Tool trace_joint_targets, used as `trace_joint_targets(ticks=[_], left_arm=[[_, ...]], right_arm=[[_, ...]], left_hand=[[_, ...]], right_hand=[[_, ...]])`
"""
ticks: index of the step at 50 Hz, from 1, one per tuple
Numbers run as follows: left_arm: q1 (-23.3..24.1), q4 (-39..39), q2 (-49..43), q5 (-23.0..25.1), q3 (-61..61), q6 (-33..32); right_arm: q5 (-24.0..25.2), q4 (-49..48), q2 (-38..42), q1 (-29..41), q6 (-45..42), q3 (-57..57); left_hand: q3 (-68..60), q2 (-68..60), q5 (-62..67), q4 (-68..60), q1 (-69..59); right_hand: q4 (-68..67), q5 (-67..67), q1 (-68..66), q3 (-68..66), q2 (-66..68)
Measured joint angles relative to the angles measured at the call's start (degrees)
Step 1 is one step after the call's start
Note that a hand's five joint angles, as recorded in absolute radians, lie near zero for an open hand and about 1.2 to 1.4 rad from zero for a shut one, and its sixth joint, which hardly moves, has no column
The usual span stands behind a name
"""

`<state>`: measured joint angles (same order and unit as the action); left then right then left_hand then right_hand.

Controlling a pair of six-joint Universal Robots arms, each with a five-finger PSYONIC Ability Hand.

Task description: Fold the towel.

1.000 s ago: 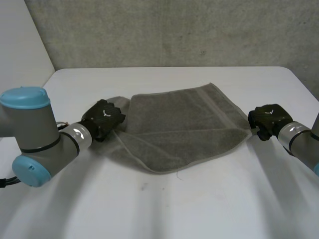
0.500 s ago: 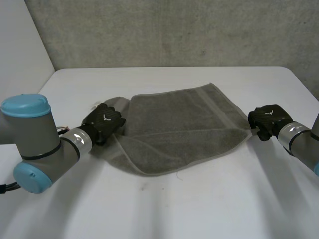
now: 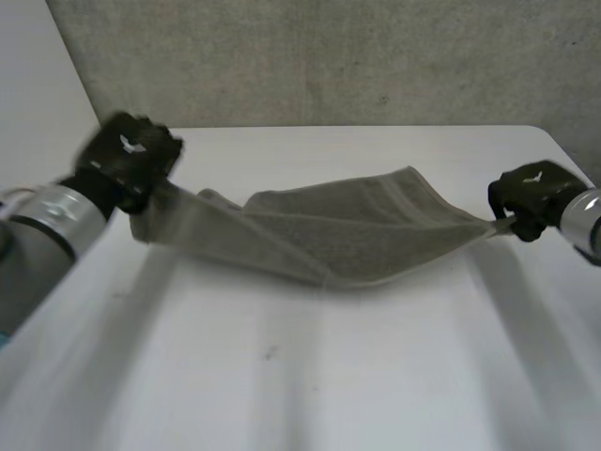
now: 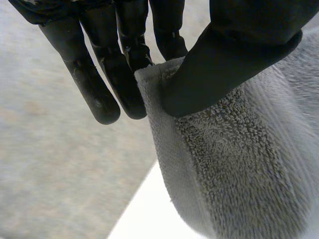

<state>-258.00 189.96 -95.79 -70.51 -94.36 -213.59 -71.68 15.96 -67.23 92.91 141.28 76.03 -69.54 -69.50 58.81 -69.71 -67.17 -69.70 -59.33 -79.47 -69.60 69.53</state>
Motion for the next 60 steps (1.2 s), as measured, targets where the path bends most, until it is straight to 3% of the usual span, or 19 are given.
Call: trace_joint_targets(ticks=[10, 21, 28, 35, 37, 40, 46, 51, 53, 60], left_arm=[[-6.8, -7.1, 17.2, 0.8, -2.1, 10.8], [-8.4, -9.7, 20.3, 1.5, -2.9, 12.8], [-8.4, -9.2, 12.3, 1.5, -4.3, 12.6], [-6.9, -9.2, -6.0, 0.8, 2.3, 12.3], [-6.7, -9.3, -7.3, 0.7, 3.4, 12.3], [-4.6, -9.9, -16.3, -0.1, 14.2, 12.6], [-1.6, -10.1, -22.5, -2.9, 32.0, 14.3], [0.0, -7.5, -23.6, -6.7, 46.6, 20.5], [0.4, -4.8, -23.2, -9.0, 52.8, 25.7], [0.4, -0.6, -21.8, -11.1, 57.2, 34.9]], right_arm=[[0.6, 12.5, -14.3, -2.3, -3.0, -4.0], [1.3, 13.8, -20.9, -4.9, -3.8, -7.0], [2.0, 13.9, -12.5, -4.7, -4.3, -6.8], [0.7, 13.8, 1.5, -4.0, -7.4, -11.1], [0.4, 13.8, 2.7, -3.8, -7.5, -12.1], [-2.0, 13.5, 10.1, -1.0, -7.0, -22.3], [-4.6, 9.5, 16.4, 2.8, -1.4, -41.5], [-6.3, 0.7, 17.9, 3.9, 7.8, -56.6], [-7.2, -3.9, 17.5, 3.9, 12.6, -62.1], [-7.6, -5.6, 15.5, 4.0, 17.5, -63.7]], left_hand=[[0.0, 0.0, 0.0, 0.0, 0.0], [0.0, -0.1, 0.0, 0.0, 0.0], [0.0, -0.1, 0.0, 0.0, 0.0], [0.0, -0.1, 0.1, 0.0, 0.0], [0.0, -0.1, 0.1, 0.0, 0.0], [0.0, -0.1, 0.1, 0.0, 0.0], [-0.1, -0.1, 0.1, 0.0, 0.0], [-0.1, -0.1, 0.2, 0.0, 0.0], [-0.1, -0.1, 0.2, 0.0, 0.0], [-0.1, -0.1, 0.2, 0.0, 0.0]], right_hand=[[0.0, 0.0, -0.1, 0.0, 0.0], [0.0, 0.0, -0.2, 0.0, 0.0], [0.0, 0.0, -0.2, 0.0, 0.0], [0.0, 0.0, -0.2, 0.0, 0.0], [0.0, 0.0, -0.2, 0.0, 0.0], [0.0, 0.0, -0.2, 0.0, 0.0], [0.0, 0.0, -0.2, 0.0, 0.0], [0.0, 0.0, -0.2, 0.0, 0.0], [0.0, 0.0, -0.3, 0.0, 0.0], [0.0, 0.0, -0.3, 0.0, 0.0]])
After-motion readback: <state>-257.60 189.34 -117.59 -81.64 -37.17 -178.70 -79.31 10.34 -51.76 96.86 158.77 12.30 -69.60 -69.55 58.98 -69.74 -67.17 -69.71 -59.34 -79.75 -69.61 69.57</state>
